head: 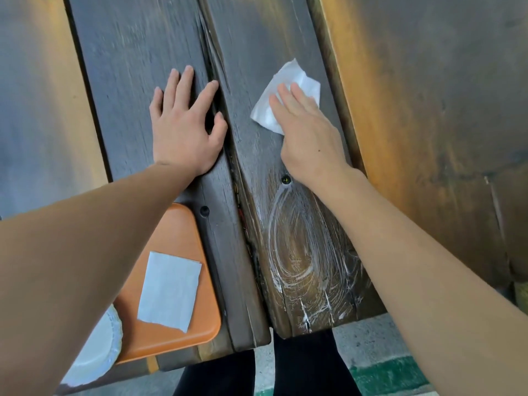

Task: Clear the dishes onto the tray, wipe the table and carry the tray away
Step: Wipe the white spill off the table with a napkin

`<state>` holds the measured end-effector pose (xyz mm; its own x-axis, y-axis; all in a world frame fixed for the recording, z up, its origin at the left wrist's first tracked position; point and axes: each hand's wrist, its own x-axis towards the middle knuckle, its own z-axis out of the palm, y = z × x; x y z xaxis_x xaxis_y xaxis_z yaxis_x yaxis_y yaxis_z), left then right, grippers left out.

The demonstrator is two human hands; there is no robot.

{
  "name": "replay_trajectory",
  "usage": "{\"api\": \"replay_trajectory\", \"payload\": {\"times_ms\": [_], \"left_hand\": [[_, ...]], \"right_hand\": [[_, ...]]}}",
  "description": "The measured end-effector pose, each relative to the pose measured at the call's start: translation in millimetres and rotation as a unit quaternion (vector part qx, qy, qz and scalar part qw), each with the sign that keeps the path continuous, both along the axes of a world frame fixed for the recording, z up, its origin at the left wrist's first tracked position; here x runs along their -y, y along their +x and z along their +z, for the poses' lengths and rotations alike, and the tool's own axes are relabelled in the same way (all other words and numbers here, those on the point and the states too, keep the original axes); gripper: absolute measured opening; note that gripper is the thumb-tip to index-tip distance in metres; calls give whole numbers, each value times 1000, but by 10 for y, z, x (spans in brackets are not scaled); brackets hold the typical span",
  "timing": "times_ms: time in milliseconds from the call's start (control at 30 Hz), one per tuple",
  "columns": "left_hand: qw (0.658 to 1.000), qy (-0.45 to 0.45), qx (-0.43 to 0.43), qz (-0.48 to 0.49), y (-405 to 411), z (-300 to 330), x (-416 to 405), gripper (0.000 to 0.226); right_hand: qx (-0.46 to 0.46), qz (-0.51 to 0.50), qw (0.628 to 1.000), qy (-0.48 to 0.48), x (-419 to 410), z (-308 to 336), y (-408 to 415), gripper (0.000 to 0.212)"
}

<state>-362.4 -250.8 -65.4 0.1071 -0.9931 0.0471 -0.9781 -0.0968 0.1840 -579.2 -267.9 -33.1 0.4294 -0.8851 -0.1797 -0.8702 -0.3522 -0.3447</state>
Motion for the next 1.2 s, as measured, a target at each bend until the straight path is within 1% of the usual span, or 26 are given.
{"api": "replay_trajectory", "payload": {"times_ms": [100,167,200,233,300,333,367,400,467,533,600,633,733,833,933,1000,1100,1167,1200], "left_hand": [[1000,1,1,-3,-1,4,-4,56],[1000,5,2,-5,-6,16,-6,56],[1000,6,3,-5,-4,19,-6,56],[1000,5,4,-5,-1,20,-6,56],[1000,5,2,-6,0,20,-4,56],[1000,5,1,-7,3,19,-7,56],[1000,4,0,-7,3,15,-7,56],[1000,3,-1,-8,1,12,-8,56],[1000,0,-2,-8,-3,12,-6,56],[1000,0,-2,-7,-8,15,3,55],[1000,0,-2,-7,-8,15,5,55],[1000,-2,-3,-7,-9,13,5,55],[1000,-5,-6,-7,-3,10,3,55],[1000,-3,-5,-7,0,6,1,55],[1000,-2,-8,-8,0,1,2,55],[1000,-5,-8,-8,6,1,4,55],[1000,-8,-6,-6,7,-8,6,55],[1000,-11,-5,-6,7,-15,8,54],[1000,-13,-4,-6,8,-20,8,54]], "right_hand": [[-5,57,998,12,-316,89,-57,74],[-8,114,993,6,-813,114,-223,75],[-20,157,987,24,-1121,127,-316,74],[-37,211,976,44,-1461,134,-419,73],[-67,323,941,79,-2128,127,-650,69],[-83,357,926,92,-2405,139,-779,64],[-92,368,920,103,-2600,153,-905,58],[-95,360,921,111,-2706,192,-1013,54],[-87,325,936,101,-2688,216,-1176,55],[-68,288,952,78,-2423,210,-1235,66],[-60,221,972,60,-2023,154,-1207,78],[-58,184,980,53,-1776,131,-1171,80],[-56,115,992,16,-1056,31,-1012,68],[-45,91,995,-18,-561,-9,-797,57],[-42,78,994,-70,-417,42,-682,35],[-55,89,990,-96,-408,75,-692,19],[-63,103,990,-79,-401,137,-752,8],[-25,78,996,-41,-375,225,-759,6],[12,51,998,-18,-355,294,-751,6]]}}
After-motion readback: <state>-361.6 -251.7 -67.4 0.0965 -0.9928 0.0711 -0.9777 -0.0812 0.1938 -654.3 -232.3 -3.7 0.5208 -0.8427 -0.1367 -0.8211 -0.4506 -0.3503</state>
